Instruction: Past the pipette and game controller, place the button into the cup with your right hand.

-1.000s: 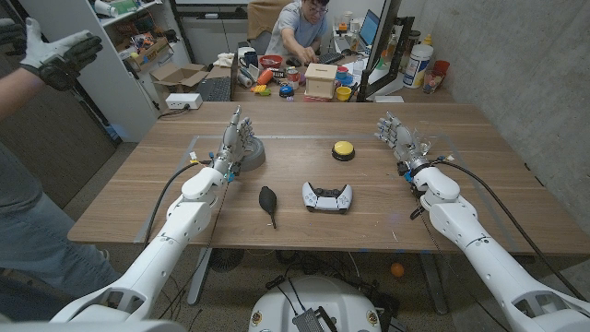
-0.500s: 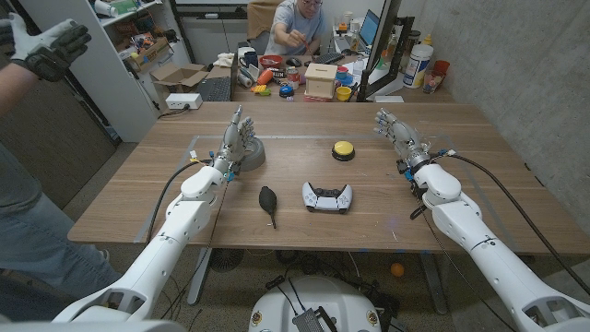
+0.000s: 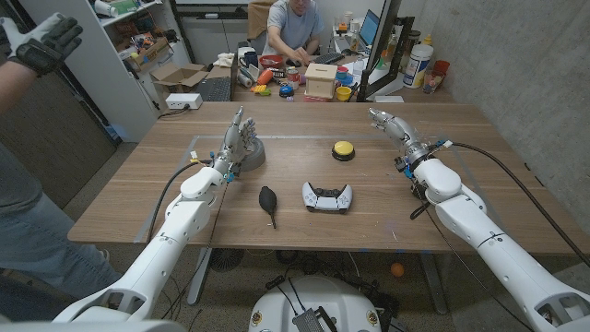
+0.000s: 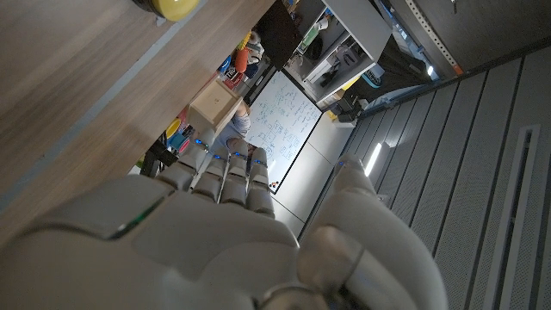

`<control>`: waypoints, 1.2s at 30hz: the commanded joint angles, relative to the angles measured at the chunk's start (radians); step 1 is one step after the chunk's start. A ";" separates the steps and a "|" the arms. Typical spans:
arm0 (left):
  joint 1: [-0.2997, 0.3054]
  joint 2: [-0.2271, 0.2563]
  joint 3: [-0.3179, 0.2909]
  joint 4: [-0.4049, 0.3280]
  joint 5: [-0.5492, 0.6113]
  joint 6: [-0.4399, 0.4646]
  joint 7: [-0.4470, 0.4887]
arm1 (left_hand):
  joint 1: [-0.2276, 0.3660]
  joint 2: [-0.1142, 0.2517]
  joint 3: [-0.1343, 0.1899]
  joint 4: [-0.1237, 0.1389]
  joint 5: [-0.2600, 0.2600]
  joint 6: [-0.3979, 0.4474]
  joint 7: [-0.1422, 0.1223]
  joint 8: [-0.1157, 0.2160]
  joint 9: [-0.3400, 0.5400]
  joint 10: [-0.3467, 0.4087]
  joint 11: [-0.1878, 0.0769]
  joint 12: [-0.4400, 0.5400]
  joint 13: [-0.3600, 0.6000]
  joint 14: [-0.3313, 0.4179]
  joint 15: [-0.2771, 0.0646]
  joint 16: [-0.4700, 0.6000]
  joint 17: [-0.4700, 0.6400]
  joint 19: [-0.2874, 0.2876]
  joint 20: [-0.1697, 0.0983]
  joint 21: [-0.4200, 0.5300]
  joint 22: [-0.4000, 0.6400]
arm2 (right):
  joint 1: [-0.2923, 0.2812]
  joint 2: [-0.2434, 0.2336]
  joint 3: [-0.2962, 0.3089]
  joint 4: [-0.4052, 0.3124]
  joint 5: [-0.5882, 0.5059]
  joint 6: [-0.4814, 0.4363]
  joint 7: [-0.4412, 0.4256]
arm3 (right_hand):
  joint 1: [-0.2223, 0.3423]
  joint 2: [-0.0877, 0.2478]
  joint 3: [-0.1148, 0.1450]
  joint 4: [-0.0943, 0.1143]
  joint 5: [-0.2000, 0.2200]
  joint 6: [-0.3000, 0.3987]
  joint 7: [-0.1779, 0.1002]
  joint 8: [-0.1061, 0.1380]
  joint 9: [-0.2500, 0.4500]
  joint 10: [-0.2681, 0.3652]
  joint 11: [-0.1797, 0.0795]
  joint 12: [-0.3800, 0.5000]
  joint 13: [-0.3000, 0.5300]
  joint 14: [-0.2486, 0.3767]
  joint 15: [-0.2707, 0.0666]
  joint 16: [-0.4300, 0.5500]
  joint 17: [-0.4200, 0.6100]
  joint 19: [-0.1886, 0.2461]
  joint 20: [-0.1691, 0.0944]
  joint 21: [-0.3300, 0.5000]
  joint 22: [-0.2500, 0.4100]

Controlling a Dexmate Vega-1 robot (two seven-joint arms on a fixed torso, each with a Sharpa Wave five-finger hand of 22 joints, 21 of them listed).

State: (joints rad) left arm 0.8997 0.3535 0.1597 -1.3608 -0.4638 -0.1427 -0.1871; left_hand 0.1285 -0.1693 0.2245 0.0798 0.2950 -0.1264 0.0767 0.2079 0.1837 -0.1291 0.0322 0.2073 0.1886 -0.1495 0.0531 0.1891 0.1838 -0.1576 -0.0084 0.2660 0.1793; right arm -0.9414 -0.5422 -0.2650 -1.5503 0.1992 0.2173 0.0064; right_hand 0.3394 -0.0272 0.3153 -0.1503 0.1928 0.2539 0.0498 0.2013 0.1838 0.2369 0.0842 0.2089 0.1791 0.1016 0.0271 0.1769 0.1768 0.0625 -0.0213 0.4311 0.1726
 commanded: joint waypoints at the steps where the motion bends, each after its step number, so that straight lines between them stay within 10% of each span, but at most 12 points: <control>1: -0.003 0.003 -0.004 0.005 0.003 -0.017 -0.022 | 0.002 0.003 -0.007 0.000 0.006 0.008 0.002 0.007 0.005 0.006 0.000 0.004 0.001 0.002 0.004 0.005 0.003 0.003 0.000 -0.002 0.002 | 0.022 -0.083 -0.041 -0.067 -0.192 -0.061 -0.041 | 0.024 0.002 0.003 -0.007 0.008 0.001 -0.003 -0.003 0.003 -0.013 -0.001 -0.005 0.004 -0.025 0.001 -0.004 0.002 -0.023 0.002 -0.017 0.003; 14: 0.001 0.000 -0.004 0.000 0.005 -0.020 -0.018 | 0.005 0.005 -0.015 -0.002 0.011 0.027 -0.003 0.012 0.005 0.013 -0.006 0.006 0.001 0.010 -0.001 0.007 0.003 0.008 0.005 -0.005 0.002 | 0.046 -0.149 -0.091 -0.136 -0.381 -0.167 -0.038 | 0.051 -0.008 0.005 -0.014 0.018 -0.004 -0.009 -0.005 0.004 -0.034 -0.019 -0.011 0.004 -0.050 -0.002 -0.002 0.002 -0.055 0.013 -0.045 0.003; 27: 0.009 0.003 -0.004 -0.020 0.003 -0.009 -0.016 | 0.009 0.007 -0.024 -0.005 0.017 0.031 -0.007 0.009 0.005 0.015 -0.010 0.005 0.001 0.013 -0.002 0.006 0.003 0.017 0.032 -0.006 0.002 | 0.083 -0.192 -0.138 -0.188 -0.551 -0.232 0.005 | 0.131 -0.020 0.022 -0.023 0.041 -0.026 -0.063 -0.007 0.006 -0.061 -0.047 -0.012 0.006 -0.078 0.017 0.002 0.003 -0.070 0.089 -0.081 0.004; 36: 0.023 0.013 -0.008 -0.048 0.003 0.013 -0.002 | 0.015 0.012 -0.054 -0.010 0.034 0.033 -0.029 0.001 0.006 0.012 -0.025 0.002 0.002 0.045 0.065 0.011 0.003 0.056 0.157 -0.008 0.004 | 0.104 -0.207 -0.183 -0.200 -0.722 -0.235 -0.006 | 0.179 -0.029 0.031 -0.021 0.051 -0.066 -0.098 -0.015 0.007 -0.078 -0.064 -0.010 0.007 -0.088 0.032 0.005 0.004 -0.040 0.153 -0.089 0.005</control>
State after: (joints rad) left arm 0.9085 0.3574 0.1552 -1.3802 -0.4598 -0.1522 -0.2030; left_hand 0.1380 -0.1599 0.1775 0.0718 0.3185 -0.0892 0.0599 0.2089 0.1835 -0.1116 0.0147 0.2071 0.1885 -0.1072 0.1076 0.1952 0.1836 -0.1074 0.1240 0.2583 0.1790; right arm -0.8643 -0.7228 -0.4003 -1.7231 -0.3269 0.0118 -0.0076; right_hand 0.4954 -0.0525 0.3385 -0.1723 0.2383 0.1982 -0.0380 0.1878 0.1888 0.1707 0.0286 0.1973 0.1841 0.0279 0.0464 0.1769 0.1776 0.0173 0.1044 0.3474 0.1748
